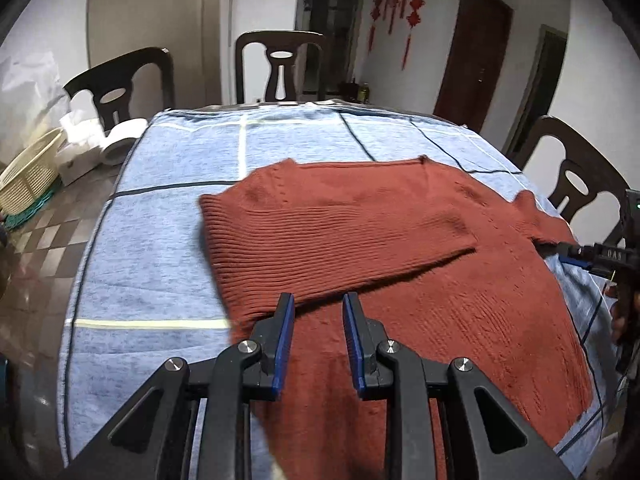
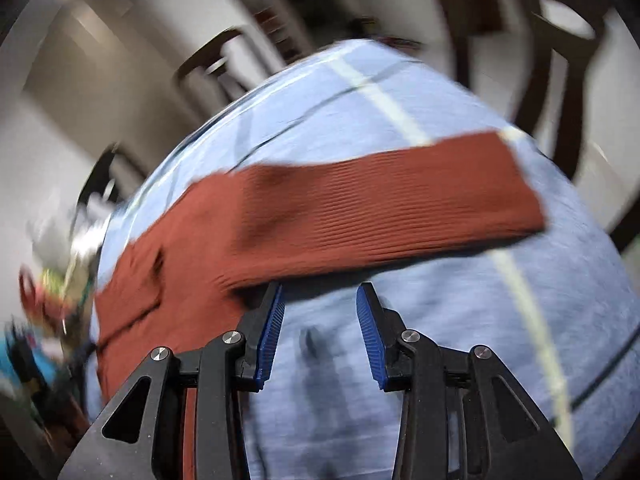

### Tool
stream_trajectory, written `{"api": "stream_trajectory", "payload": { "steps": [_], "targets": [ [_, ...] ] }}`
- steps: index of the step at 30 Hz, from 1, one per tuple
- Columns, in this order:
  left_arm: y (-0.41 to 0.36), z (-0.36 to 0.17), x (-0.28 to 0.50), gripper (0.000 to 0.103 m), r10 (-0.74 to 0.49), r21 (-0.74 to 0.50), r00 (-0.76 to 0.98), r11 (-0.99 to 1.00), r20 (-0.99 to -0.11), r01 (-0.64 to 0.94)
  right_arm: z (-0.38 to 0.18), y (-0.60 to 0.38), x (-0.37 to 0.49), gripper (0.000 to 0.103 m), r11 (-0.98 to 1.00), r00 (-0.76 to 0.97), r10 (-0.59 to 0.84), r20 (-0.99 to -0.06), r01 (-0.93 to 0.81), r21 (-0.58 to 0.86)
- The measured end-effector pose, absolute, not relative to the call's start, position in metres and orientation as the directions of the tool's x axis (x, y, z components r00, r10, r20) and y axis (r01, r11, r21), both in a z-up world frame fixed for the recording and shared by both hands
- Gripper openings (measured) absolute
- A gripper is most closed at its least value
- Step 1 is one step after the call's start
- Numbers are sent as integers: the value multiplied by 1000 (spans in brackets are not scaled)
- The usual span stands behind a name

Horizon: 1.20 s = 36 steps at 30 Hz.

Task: Fold small clothes
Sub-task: 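Grasp the other sleeve with the right tool, then fold the held sleeve across the body with the right tool, release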

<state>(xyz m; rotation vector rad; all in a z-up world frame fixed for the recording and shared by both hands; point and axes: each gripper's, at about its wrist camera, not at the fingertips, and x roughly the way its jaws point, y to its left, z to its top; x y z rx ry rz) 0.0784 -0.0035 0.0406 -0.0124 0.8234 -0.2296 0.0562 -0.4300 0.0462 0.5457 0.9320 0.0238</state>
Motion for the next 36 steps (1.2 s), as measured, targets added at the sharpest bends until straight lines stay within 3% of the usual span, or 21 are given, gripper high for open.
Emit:
{"api": "stream_trajectory", "payload": {
  "steps": [4,11,12,13,18,25,34,36],
  "targets": [
    [-12,28,82,27,-207,-93,634,974,-745,208,47,-461,64,39,784,651,270,-709,279,555],
    [-15,14,84,27,-194,-91,620,977,-760,194,45,-482,79,37,744,681,179,-710,378,550],
    [-16,14,83,27,-191,-85,624,977,-758,195,46,-482,82,16,740,686,181,-704,377,557],
    [-17,14,82,27,-189,-82,625,977,-757,196,48,-480,83,5,748,686,179,-705,371,550],
    [-13,23,81,27,-200,-96,635,976,-746,196,89,-435,93,5,836,724,216,-655,209,507],
    [-4,43,81,27,-200,-103,677,978,-708,181,129,-319,123,5,889,680,395,-617,-114,443],
    [17,57,78,27,-177,-120,711,984,-680,131,67,-193,150,8,852,460,519,-720,-346,392],
    [21,57,77,27,-174,-123,712,985,-681,123,50,-181,146,22,839,401,531,-746,-369,399]
  ]
}}
